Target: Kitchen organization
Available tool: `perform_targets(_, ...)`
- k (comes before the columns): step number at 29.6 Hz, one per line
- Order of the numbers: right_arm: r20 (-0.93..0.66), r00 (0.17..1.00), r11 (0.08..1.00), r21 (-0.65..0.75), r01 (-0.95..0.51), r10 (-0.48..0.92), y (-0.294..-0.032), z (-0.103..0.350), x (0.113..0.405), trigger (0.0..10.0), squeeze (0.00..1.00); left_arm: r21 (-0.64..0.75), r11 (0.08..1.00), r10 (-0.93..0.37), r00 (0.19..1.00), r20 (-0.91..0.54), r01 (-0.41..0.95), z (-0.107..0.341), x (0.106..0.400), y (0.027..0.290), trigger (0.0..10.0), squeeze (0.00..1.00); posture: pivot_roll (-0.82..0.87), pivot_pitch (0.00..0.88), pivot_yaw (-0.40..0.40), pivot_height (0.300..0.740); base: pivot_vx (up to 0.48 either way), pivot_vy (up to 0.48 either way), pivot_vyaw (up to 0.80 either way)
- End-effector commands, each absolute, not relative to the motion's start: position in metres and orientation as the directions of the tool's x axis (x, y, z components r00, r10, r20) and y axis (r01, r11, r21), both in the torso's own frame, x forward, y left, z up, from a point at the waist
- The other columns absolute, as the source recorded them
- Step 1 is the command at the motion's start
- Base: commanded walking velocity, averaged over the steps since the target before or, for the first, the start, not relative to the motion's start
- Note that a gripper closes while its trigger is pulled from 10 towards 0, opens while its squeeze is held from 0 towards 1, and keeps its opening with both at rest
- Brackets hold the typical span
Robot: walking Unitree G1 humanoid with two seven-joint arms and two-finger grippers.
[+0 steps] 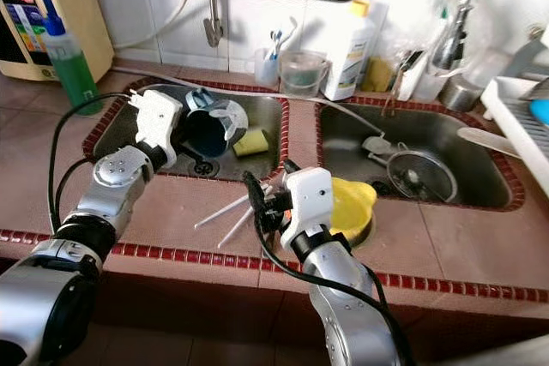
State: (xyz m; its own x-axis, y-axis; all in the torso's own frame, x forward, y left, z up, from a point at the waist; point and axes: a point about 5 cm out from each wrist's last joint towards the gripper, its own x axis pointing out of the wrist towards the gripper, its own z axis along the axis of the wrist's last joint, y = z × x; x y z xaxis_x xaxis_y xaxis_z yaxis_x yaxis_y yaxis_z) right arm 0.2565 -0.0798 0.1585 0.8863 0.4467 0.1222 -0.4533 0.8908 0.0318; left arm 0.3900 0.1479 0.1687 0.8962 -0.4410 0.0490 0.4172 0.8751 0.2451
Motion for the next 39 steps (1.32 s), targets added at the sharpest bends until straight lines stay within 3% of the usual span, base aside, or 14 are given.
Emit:
perform_targets(1,0.126,0.893,0.899,0.021,-0.438,0.433,-0.085,0.161,0.255,10.0,0.00,0.252,0.862,-0.472,0.878,0.077,0.441,0.177,0.392,0.139,10.0,0.00,-0.10,0.000,-0.035,0.740,0.307,0.000,0.00)
perform_targets(17,0.122,0.883,0.888,0.026,-0.459,0.453,-0.084,0.164,0.250,10.0,0.00,0.259,0.865,-0.462,0.884,0.077,0.429,0.177,0.392,0.141,10.0,0.00,-0.11,0.000,-0.033,0.740,0.037,0.000,0.00)
perform_targets(39,0.012,0.884,0.877,0.117,-0.465,0.467,-0.086,0.163,0.213,10.0,0.00,0.289,0.835,-0.467,0.881,-0.074,0.468,0.150,0.389,0.131,10.0,0.00,-0.19,0.119,0.005,0.740,0.000,0.000,0.00)
